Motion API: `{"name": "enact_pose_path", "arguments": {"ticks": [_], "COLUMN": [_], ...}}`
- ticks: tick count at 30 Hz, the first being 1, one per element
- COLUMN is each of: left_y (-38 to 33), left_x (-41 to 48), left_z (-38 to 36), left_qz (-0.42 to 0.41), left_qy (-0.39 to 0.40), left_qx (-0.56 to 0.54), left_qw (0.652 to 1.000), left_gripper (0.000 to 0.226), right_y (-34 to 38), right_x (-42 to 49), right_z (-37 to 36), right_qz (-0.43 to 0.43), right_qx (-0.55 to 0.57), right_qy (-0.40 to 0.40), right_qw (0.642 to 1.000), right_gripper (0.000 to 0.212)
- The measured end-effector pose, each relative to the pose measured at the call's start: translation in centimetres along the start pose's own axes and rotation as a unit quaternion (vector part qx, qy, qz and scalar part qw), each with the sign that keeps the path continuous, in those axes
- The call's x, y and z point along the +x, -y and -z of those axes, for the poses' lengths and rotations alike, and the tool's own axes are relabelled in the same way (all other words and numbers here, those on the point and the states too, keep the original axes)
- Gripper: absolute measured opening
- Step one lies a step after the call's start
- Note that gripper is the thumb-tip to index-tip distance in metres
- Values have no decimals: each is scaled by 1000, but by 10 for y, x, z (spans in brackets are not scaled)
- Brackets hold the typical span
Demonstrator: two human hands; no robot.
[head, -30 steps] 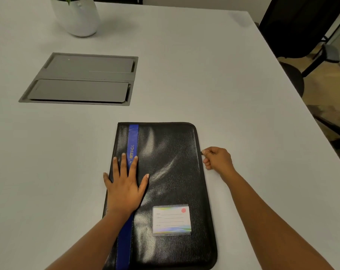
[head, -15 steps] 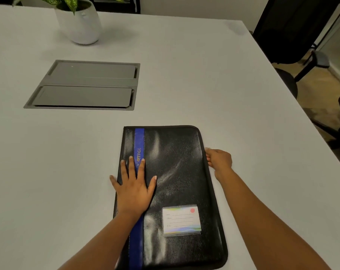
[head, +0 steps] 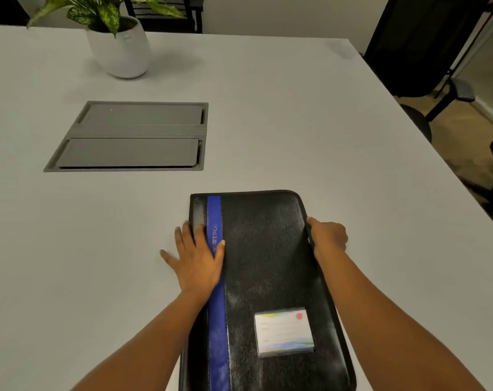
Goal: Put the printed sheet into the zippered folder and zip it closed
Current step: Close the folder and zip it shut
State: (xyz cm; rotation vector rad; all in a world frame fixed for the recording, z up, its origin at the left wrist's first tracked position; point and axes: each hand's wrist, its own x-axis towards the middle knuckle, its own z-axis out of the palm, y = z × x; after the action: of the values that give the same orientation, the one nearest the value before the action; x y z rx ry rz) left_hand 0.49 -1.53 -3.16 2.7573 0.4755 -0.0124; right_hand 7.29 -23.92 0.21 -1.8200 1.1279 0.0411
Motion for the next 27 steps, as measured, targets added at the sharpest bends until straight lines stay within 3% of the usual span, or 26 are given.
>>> {"name": "enact_pose_path", "arguments": {"ticks": [5, 9, 13, 17, 22, 27], "left_y": [-2, -2, -3, -1, -2, -1], "left_x": [26, 26, 25, 25, 26, 26], "left_z": [-3, -9, -11, -13, -14, -13], "left_qz": [50, 52, 43, 47, 47, 43], "left_qy": [8, -6, -11, -5, -7, -7], "left_qx": [-13, 10, 31, 33, 35, 29], "left_qw": [999, 999, 999, 998, 998, 999], "left_gripper": [74, 75, 75, 75, 76, 75], "right_y": [3, 10, 20, 35, 57, 75], "right_x": [14, 25, 35, 44, 53, 56], "right_z": [-1, -3, -5, -11, -24, -37], "right_qz": [-25, 2, 12, 21, 25, 42], "right_qx": [-9, -51, -50, -36, -43, -81], "right_qy": [-12, -21, -3, -3, 11, 14], "right_qw": [1000, 998, 999, 999, 999, 996], "right_gripper": [32, 34, 14, 28, 22, 38]}}
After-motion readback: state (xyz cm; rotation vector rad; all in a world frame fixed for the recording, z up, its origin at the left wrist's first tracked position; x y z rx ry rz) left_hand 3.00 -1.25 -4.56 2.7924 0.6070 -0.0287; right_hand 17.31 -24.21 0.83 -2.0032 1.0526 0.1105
